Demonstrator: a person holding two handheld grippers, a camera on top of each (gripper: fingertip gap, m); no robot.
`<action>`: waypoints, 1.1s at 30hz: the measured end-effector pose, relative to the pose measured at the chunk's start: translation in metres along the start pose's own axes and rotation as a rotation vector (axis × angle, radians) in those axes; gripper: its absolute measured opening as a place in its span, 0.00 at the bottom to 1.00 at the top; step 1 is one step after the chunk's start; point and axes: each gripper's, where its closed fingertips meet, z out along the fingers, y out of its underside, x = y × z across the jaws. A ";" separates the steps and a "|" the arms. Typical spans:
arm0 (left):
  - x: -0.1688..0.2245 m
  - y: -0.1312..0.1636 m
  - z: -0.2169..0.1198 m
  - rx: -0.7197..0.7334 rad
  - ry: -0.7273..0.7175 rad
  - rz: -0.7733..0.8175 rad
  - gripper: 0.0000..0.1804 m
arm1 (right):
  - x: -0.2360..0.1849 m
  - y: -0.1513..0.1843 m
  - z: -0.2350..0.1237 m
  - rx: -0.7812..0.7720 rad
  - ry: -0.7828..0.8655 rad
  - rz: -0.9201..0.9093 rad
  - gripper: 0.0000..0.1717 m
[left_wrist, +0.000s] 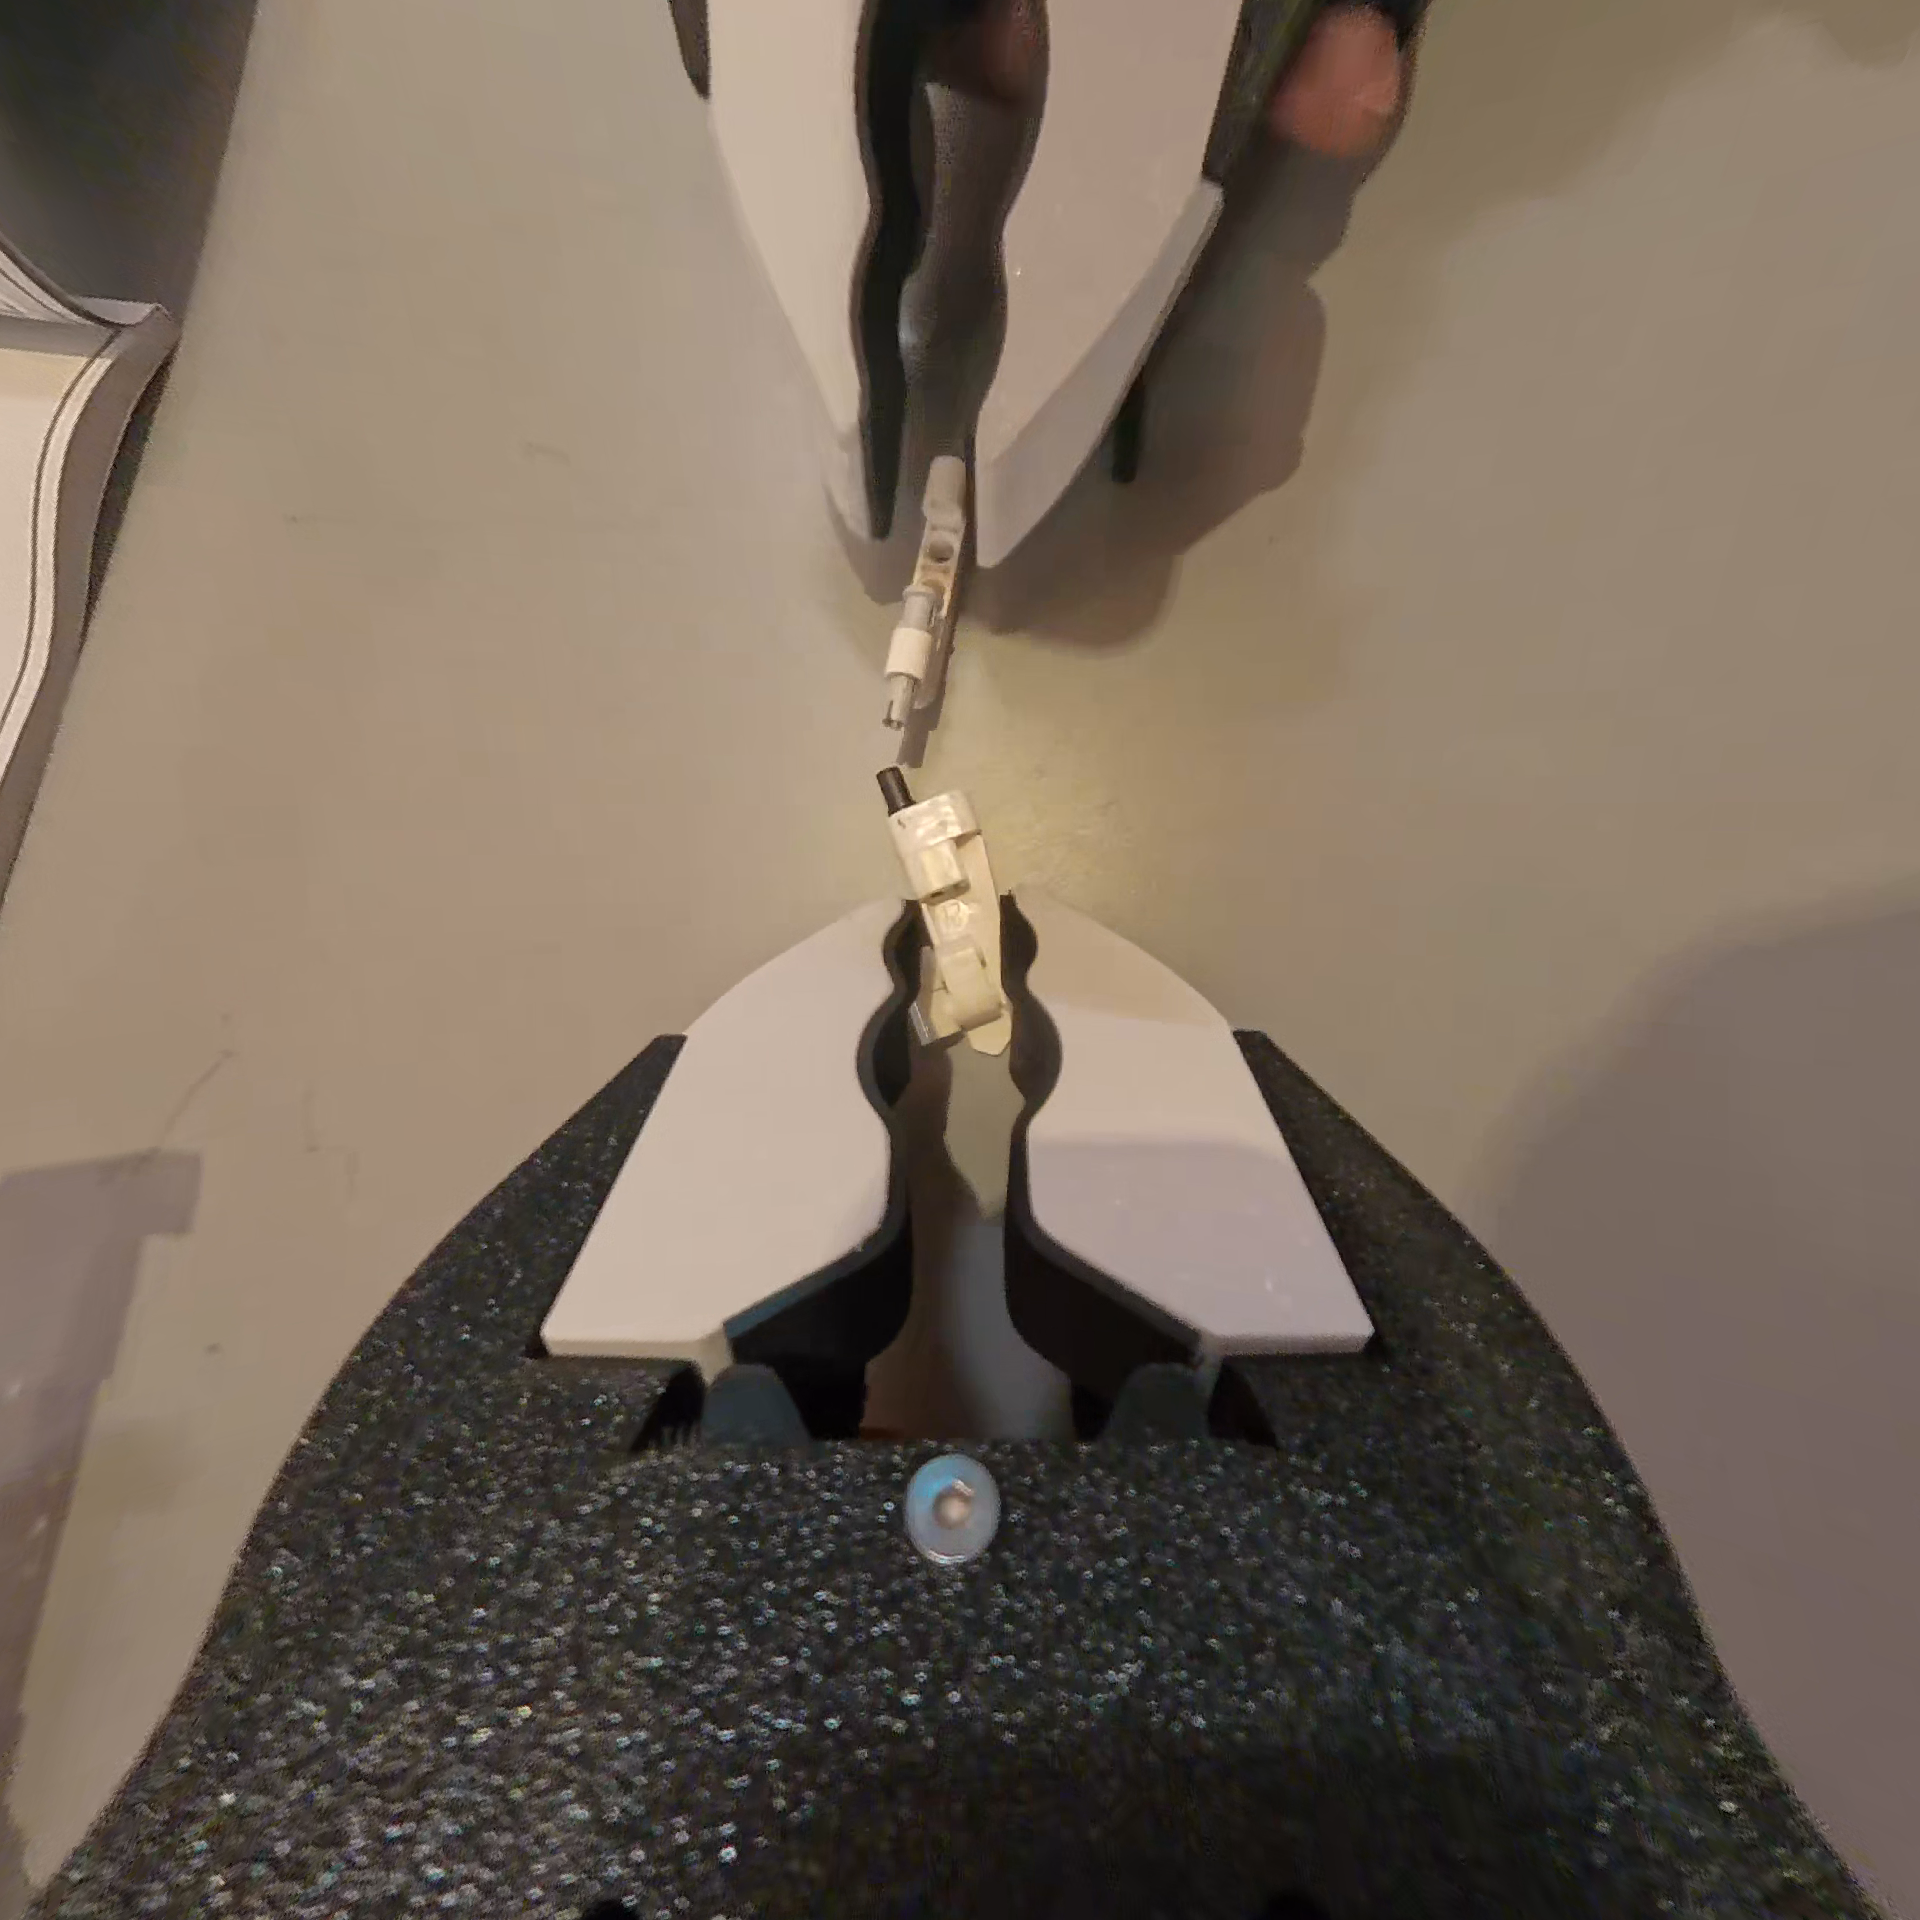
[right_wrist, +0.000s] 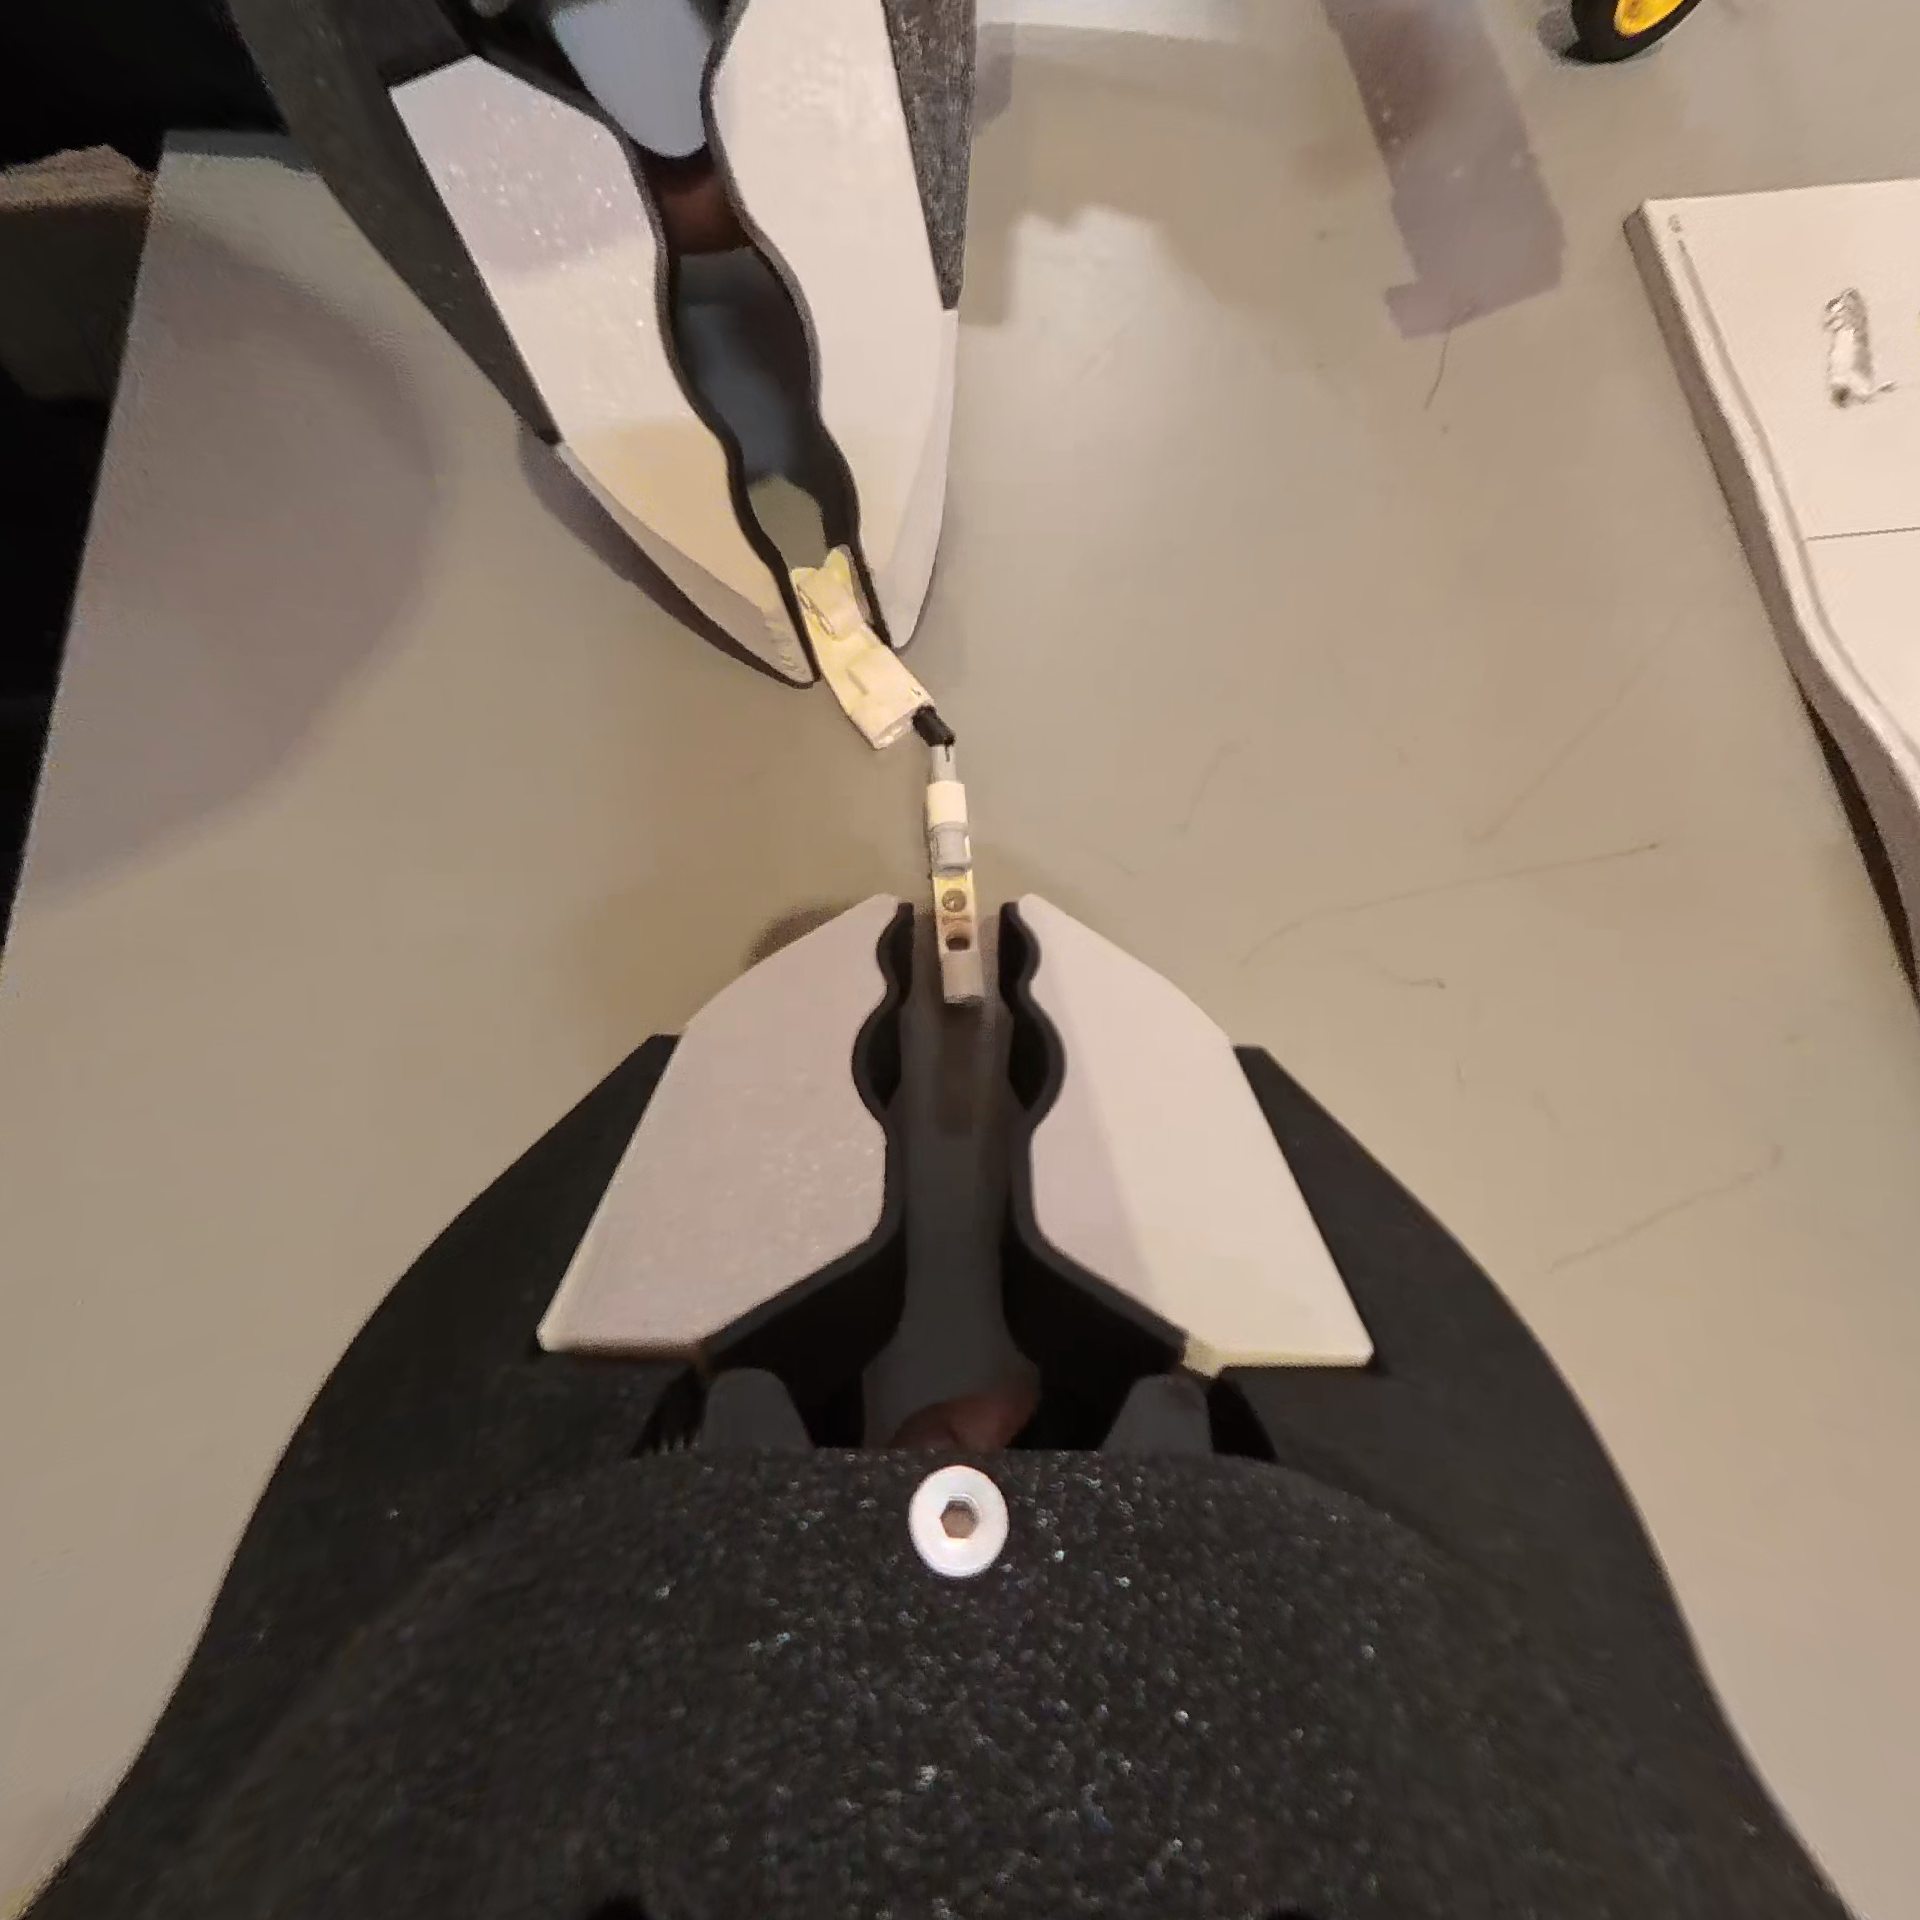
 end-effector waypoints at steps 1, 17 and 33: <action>0.000 0.000 0.000 0.000 0.002 0.005 0.08 | 0.002 -0.003 -0.002 0.013 0.016 -0.010 0.09; 0.020 -0.017 -0.012 0.001 0.030 0.412 0.08 | -0.038 -0.035 0.014 0.024 -0.006 -0.307 0.17; -0.032 -0.060 -0.057 0.617 0.042 -0.412 0.20 | -0.001 -0.061 -0.003 0.209 0.355 -0.240 0.10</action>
